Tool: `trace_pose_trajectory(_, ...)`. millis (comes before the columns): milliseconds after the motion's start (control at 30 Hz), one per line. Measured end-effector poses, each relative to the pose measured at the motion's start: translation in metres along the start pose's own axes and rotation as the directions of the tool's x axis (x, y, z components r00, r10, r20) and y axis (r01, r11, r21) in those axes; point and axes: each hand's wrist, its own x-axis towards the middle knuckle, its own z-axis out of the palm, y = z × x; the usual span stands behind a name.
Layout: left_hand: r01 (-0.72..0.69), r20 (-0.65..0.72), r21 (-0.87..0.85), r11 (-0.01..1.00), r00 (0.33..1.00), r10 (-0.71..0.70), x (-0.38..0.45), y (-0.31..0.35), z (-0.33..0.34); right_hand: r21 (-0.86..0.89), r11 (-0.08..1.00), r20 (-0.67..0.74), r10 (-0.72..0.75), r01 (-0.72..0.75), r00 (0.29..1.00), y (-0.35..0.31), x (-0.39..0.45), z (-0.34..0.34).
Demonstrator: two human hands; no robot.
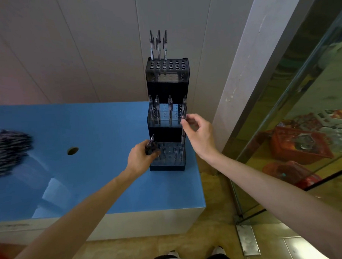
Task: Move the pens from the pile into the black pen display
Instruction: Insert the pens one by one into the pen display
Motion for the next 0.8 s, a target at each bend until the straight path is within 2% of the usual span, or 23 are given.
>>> trace_pose_trajectory(200, 0.064, 0.014, -0.141, 0.988, 0.998, -0.063, -0.006, 0.004, -0.003, -0.010, 1.000, 0.077, -0.005, 0.005, 0.997, -0.003, -0.001, 0.011)
trace_pose_trajectory(333, 0.097, -0.067, -0.429, 0.898, 0.988, -0.139, -0.008, 0.007, -0.013, -0.084, 0.996, 0.164, 0.039, -0.025, 0.986, 0.008, -0.007, 0.019)
trace_pose_trajectory(400, 0.090, -0.118, -0.498, 0.863, 0.978, -0.171, -0.006, 0.010, -0.022, -0.155, 0.988, 0.204, 0.031, 0.001, 0.979, 0.014, -0.011, 0.021)
trace_pose_trajectory(600, 0.025, -0.236, -0.353, 0.935, 0.965, -0.115, 0.003, 0.013, -0.043, -0.196, 0.980, 0.212, 0.075, -0.033, 0.974, 0.022, -0.013, 0.022)
trace_pose_trajectory(700, -0.052, -0.250, -0.269, 0.962, 0.968, -0.018, 0.008, 0.016, -0.048, -0.249, 0.968, 0.274, 0.028, 0.043, 0.961, 0.016, -0.011, 0.023)
trace_pose_trajectory(800, -0.108, -0.211, -0.203, 0.973, 0.975, 0.065, 0.012, 0.018, -0.052, -0.433, 0.890, 0.374, 0.032, 0.144, 0.927, 0.017, -0.007, 0.026)
